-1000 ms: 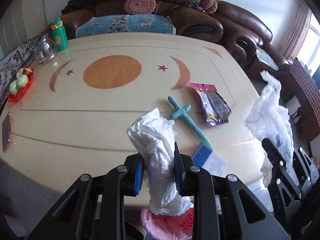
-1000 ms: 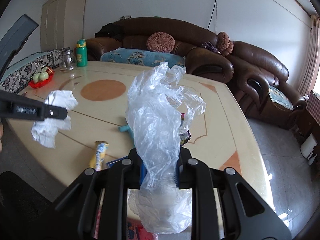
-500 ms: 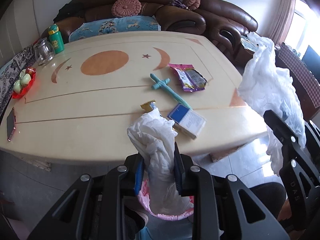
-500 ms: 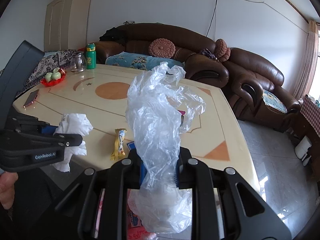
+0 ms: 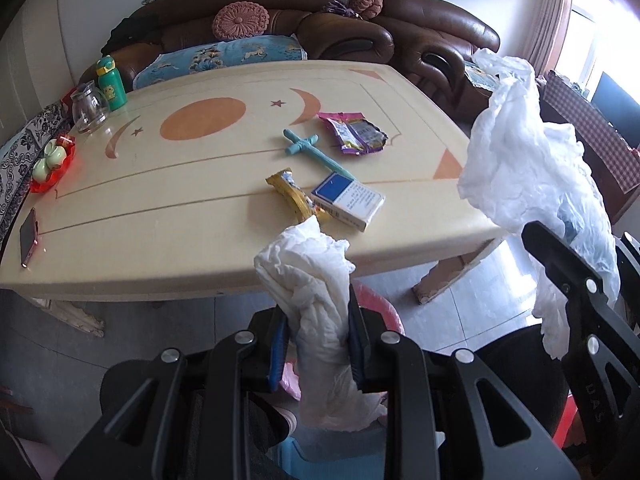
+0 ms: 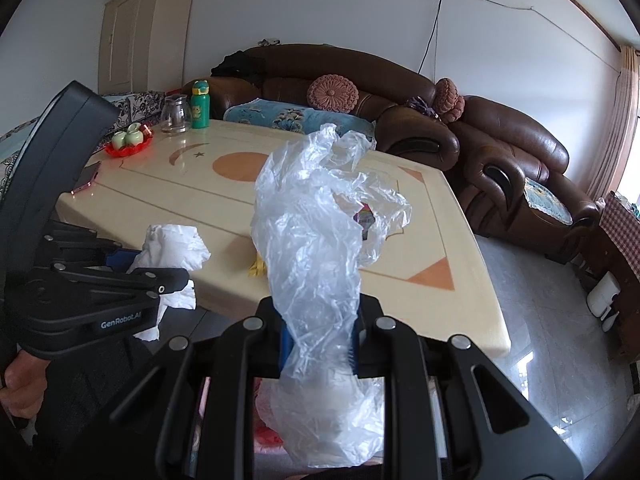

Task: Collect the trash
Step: 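Lift the tissue and plastic bag and carry them toward the wastebasket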

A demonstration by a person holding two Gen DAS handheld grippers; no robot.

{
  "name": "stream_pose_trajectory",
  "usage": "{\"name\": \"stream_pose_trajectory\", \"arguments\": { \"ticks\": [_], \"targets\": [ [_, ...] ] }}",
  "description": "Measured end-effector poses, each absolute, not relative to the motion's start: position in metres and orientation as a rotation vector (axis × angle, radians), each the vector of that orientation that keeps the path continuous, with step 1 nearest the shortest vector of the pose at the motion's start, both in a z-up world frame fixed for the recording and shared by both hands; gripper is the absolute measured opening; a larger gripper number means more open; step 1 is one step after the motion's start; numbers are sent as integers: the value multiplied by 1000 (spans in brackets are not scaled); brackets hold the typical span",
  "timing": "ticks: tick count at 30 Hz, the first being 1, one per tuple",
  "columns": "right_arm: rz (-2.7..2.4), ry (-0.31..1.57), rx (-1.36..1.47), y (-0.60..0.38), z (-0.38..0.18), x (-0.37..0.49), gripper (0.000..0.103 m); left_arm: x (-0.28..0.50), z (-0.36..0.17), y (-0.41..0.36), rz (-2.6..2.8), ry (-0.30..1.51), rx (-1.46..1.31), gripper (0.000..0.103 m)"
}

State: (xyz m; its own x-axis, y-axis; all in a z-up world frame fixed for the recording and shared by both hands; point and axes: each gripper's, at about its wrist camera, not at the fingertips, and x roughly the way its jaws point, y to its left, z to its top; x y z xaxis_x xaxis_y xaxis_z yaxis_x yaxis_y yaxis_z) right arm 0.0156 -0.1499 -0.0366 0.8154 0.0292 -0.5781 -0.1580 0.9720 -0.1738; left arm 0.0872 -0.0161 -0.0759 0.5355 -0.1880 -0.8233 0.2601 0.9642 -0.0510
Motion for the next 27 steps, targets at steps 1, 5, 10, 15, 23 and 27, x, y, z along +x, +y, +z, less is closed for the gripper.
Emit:
{"name": "stream_pose_trajectory", "arguments": {
  "ticks": [1,5,10,15,23,27],
  "targets": [
    [99,614,-222,-149,-38,13,21,84,-79,-16,-270,975,87,25],
    [107,637,-222,-148,-48,4,21,77,-92,-14,-278,1003,95,25],
    [116,687,-220,-147,-69,-1,21,75,-112,-11,-287,1046,85,25],
    [121,737,-215,-148,-89,3,21,79,-130,-12,-308,1082,74,25],
    [126,817,-204,-151,-120,13,21,90,-165,-20,-313,1152,98,25],
    [133,860,-199,-151,-136,21,21,97,-183,-23,-306,1187,103,25]
  ]
}}
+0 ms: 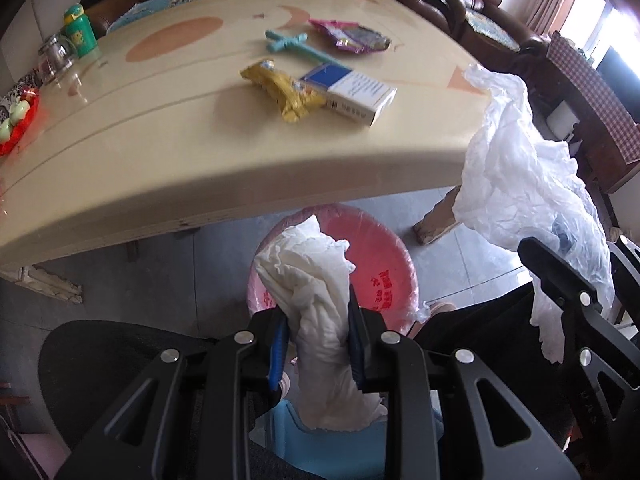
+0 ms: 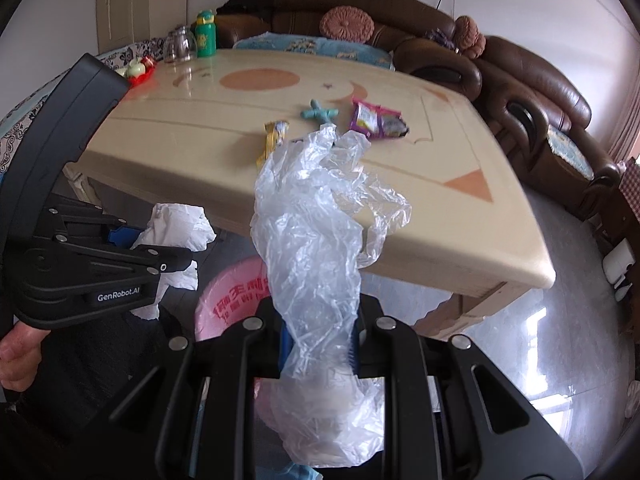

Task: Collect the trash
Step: 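Lift the tissue and plastic bag and carry them toward the wastebasket, then open the left tool to drop the tissue while the right tool drops the bag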

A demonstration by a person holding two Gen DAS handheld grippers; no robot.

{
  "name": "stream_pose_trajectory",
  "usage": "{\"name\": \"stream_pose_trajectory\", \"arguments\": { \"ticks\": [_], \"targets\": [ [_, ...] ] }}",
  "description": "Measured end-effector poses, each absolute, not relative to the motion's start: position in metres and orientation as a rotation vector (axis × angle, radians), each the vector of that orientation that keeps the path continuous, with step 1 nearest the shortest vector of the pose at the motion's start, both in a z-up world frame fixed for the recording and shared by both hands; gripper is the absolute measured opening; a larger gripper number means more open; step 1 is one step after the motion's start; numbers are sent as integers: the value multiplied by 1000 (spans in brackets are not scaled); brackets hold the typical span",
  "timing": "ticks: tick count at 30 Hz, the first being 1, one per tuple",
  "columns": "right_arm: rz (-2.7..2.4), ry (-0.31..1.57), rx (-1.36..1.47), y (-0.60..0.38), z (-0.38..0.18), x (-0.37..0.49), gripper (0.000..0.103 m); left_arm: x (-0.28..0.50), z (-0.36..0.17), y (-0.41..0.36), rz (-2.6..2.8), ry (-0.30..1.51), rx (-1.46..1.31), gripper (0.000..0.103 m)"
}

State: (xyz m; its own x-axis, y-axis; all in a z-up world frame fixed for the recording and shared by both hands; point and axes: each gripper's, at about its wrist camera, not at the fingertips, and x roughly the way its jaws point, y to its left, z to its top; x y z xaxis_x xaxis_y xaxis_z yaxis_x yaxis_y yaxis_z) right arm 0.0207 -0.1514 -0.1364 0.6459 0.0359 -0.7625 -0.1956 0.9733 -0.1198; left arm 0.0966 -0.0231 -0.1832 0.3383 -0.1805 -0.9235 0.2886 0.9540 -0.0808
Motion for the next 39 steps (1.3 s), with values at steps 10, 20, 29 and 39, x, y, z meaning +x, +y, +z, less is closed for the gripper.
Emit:
{"name": "stream_pose_trajectory", "arguments": {
  "ticks": [10,20,29,39],
  "targets": [
    [155,976,-181,-148,-181,43,21,118,-228,-21,-266,1280,97,25],
    [189,1101,-165,-141,-233,62,21,130,-272,-23,-244,1357,97,25],
    [192,1216,-147,-145,-282,81,21,151,-318,-20,-242,1458,84,25],
    [211,1316,-122,-143,-319,97,22,163,-355,-26,-256,1523,60,25]
  ]
}}
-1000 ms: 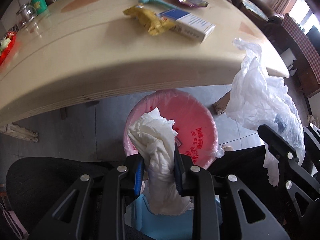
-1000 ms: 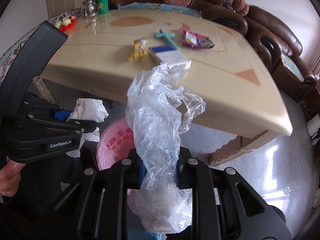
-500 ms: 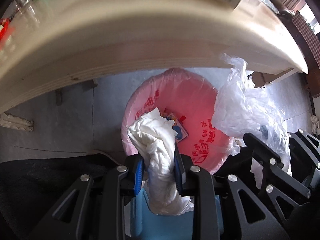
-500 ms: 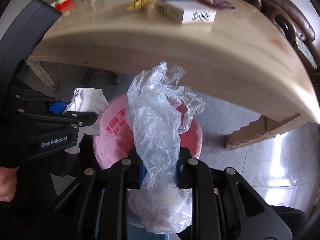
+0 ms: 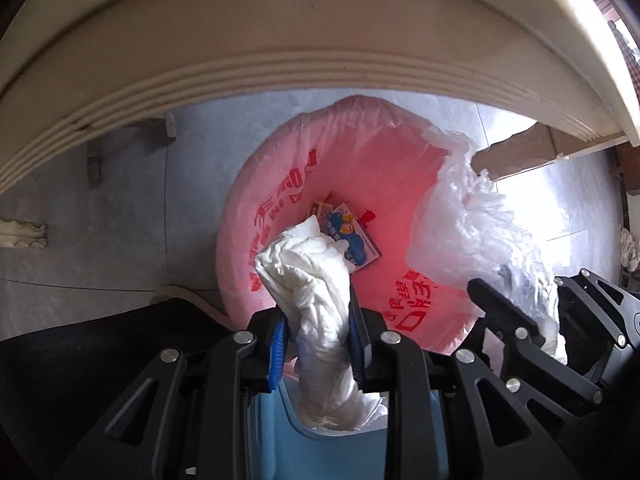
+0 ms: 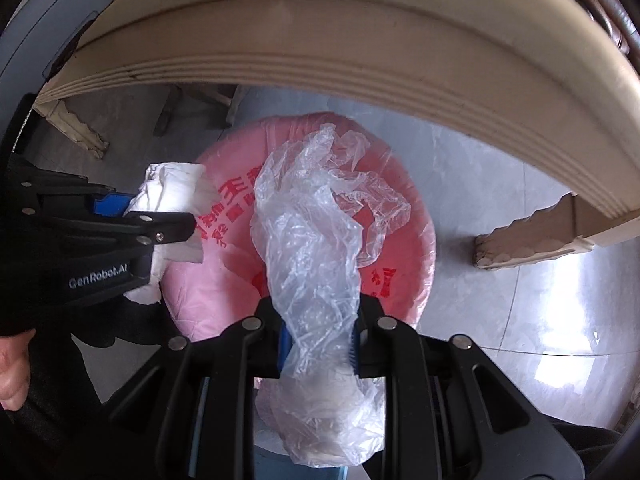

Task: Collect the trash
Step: 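Open the left tool to drop the tissue while the right tool drops the bag, then move both tools back over the table toward the snack bar and medicine box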

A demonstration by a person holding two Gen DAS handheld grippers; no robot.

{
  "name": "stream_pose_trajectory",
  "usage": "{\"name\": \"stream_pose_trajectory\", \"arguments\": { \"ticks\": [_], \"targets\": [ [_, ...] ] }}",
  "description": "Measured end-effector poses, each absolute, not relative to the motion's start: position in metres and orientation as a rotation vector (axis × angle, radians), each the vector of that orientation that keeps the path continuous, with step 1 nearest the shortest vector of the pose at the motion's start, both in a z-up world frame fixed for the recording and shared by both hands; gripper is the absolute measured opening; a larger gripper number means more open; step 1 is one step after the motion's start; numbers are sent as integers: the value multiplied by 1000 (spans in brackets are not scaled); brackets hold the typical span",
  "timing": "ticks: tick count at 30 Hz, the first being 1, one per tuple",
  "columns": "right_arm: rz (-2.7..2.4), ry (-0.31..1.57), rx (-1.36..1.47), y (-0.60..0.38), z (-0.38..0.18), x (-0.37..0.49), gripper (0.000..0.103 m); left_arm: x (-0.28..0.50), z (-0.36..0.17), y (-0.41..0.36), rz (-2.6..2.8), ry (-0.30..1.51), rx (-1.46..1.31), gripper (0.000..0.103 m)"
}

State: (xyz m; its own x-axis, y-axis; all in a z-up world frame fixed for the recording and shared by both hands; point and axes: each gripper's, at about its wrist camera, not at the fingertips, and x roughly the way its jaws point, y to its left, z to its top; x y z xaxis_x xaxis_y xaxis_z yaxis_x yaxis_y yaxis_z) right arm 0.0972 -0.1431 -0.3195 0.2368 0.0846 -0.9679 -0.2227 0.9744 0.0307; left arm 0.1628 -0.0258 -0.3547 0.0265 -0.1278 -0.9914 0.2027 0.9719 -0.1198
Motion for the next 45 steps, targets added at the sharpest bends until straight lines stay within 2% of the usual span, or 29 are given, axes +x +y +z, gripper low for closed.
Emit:
{"name": "stream_pose_trajectory", "arguments": {
  "ticks": [9,14,16,18,21,23,26,30,33,39,45],
  "targets": [
    [216,1383,-99,-143,-339,107,22,171,-384,-25,-260,1582,59,25],
    [223,1403,-94,-144,-349,109,23,173,-389,-31,-248,1594,80,30],
    [228,1406,-97,-143,-351,111,30,173,-391,-32,-241,1593,84,33],
    [230,1407,-98,-144,-352,112,32,175,-393,-30,-238,1596,70,37],
    [229,1413,-85,-146,-354,113,39,178,-396,-25,-225,1594,43,49],
    [228,1409,-78,-147,-353,113,44,180,-396,-23,-228,1588,19,61],
    [230,1400,-79,-146,-353,114,52,181,-394,-22,-230,1575,9,66],
    [234,1401,-69,-146,-353,115,54,182,-394,-22,-235,1565,8,68],
    [229,1397,-57,-149,-353,115,59,184,-393,-19,-210,1547,-5,74],
    [221,1385,-43,-150,-349,116,66,184,-380,-12,-124,1436,12,75],
    [217,1340,-47,-151,-336,113,66,176,-366,-23,-169,1403,105,76]
  ]
}}
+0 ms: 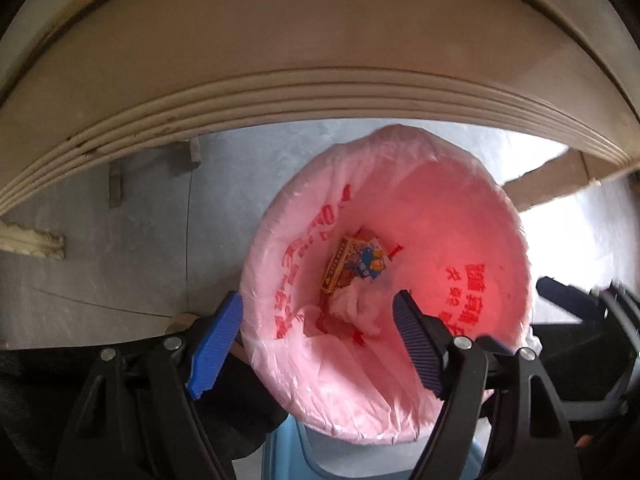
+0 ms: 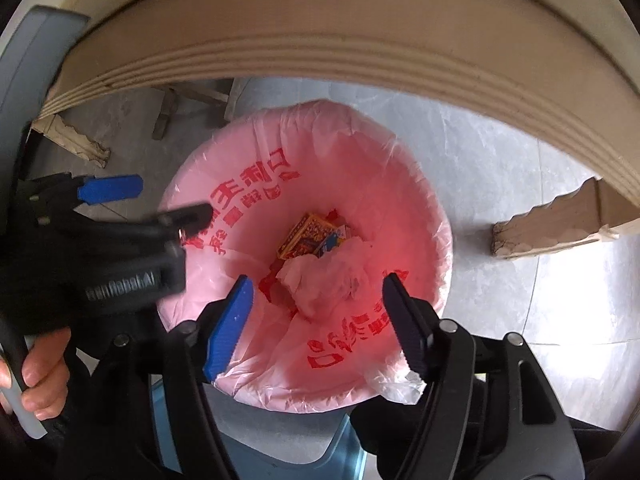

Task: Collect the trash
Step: 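Move both tools back over the table toward the snack bar and medicine box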

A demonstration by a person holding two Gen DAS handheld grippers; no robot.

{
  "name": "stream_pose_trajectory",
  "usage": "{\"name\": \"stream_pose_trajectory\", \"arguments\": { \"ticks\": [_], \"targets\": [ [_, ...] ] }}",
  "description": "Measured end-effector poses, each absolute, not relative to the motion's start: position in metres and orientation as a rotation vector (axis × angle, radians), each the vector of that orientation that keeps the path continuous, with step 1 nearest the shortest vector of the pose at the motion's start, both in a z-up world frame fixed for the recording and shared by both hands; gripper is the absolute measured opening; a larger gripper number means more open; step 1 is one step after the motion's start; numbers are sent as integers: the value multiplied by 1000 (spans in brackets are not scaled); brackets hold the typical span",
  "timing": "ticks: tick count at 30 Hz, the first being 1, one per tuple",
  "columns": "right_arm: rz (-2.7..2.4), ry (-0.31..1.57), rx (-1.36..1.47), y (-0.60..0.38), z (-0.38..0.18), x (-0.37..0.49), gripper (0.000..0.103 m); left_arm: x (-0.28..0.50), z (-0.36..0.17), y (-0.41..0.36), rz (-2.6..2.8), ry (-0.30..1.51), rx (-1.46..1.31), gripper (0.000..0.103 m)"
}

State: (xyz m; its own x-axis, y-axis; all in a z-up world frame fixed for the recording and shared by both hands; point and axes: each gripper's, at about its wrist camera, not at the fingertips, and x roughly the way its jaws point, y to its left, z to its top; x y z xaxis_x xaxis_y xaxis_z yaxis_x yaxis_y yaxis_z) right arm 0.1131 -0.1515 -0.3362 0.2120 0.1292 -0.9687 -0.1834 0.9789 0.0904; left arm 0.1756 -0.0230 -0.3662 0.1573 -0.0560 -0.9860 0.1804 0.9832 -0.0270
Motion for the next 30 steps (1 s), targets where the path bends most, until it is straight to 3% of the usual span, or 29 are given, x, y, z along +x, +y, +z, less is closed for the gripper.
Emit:
{"name": "stream_pose_trajectory", "arguments": {
  "ticks": [7,10,14,16,25,30],
  "targets": [
    [190,1256,-68,-157,-298,95,66,148,-309,-10,-125,1293,150,76],
    [169,1206,-77,-161,-271,86,67,138,-271,-3,-84,1214,154,82],
    [157,1098,-40,-166,-218,73,69,128,-225,4,-52,1138,146,82],
    [156,1043,-40,-166,-193,67,78,124,-198,5,-54,1116,146,82],
    [186,776,-62,-161,-77,44,79,108,-81,11,-16,894,121,90],
    [183,670,-92,-159,-33,39,81,104,-51,10,-16,841,99,91]
  ]
}}
